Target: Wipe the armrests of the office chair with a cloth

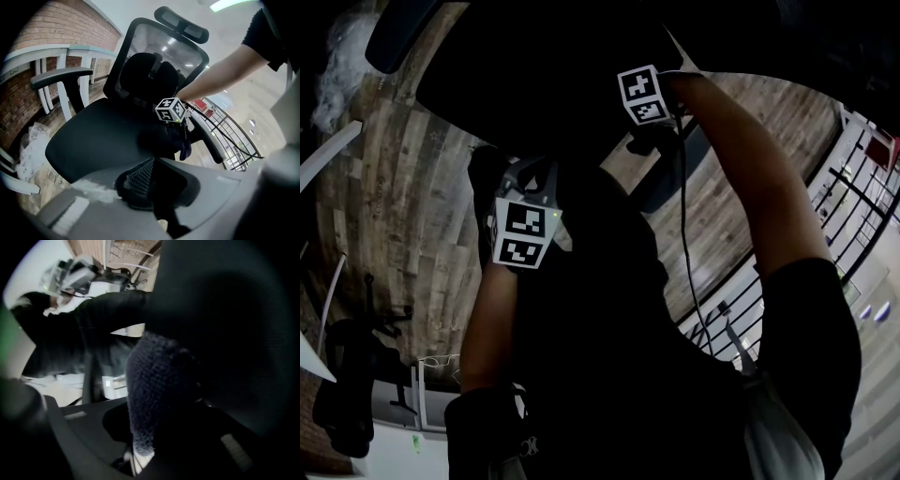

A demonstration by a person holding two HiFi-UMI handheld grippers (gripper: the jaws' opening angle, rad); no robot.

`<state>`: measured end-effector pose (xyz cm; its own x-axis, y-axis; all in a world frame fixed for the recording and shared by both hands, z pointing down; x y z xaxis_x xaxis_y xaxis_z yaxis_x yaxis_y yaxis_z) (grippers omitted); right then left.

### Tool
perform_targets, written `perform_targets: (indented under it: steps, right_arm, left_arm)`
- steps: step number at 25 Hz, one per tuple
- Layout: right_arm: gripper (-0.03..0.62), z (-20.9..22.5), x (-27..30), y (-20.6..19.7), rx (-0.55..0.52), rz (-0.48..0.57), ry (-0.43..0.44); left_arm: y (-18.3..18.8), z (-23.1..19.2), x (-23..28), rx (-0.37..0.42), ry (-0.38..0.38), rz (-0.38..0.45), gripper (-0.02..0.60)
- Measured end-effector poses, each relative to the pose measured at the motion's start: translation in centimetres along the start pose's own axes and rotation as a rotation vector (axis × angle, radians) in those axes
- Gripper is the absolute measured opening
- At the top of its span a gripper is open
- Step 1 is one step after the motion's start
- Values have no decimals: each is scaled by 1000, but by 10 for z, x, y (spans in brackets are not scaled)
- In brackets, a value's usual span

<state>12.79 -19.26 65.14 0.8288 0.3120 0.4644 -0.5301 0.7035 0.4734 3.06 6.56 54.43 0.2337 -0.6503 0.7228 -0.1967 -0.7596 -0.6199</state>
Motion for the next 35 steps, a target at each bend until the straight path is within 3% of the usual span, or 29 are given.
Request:
perform_targets:
  steps: [2,5,9,11,13,17,19,22,25,29,32,35]
  right_arm:
    - [54,-9,-4,-1,14,-62,93]
    - [54,-16,-14,-6,48,-139,139]
    - [54,-13,-24,-18,117,-169,85]
    - [54,-4,-27,-26,141,-118,17]
    - [54,9,-34,-38,180,22,-83]
    - [54,13,-59,-77,301,446,-258]
    - [54,-1,-72,-105,361,708,-375]
    - [54,-32,-67,-157,508,1180,-536]
    - [54,-66,-24,-206,693,1540,-556]
    - [54,-102,52,-236,792,1764,-485]
    - [54,-118,103,-238,751,1830,-440]
    - [54,-131,145,-219,693,1914,-407]
  left_arm:
    - [-2,-1,0,0,-8,8,6]
    - [-8,-3,2,7,-21,1,6]
    - [-10,1,-3,34,-46,-10,6]
    - [-8,2,-7,45,-51,-11,6]
    - [-3,0,-10,57,-54,-10,6]
    - [16,-3,-12,127,-88,-2,6]
    - [28,-1,-11,168,-115,-6,6]
    - [49,3,-2,234,-158,-11,6]
    - [75,3,9,287,-186,-6,6]
    - [110,11,22,302,-174,38,6]
    - [132,32,32,280,-151,83,6]
    - [153,55,44,359,-164,37,6]
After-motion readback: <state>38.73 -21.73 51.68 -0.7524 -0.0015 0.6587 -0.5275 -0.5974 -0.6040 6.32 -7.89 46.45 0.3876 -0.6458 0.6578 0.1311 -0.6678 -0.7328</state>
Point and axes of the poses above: the fingertips, and each gripper's own axes: x forward along the fingers, z to its right, y out of its top, the point moved 10 cm from there along -x, backward along the fingers, and after that the axes turned 12 degrees about x, right-handed, at the moved point
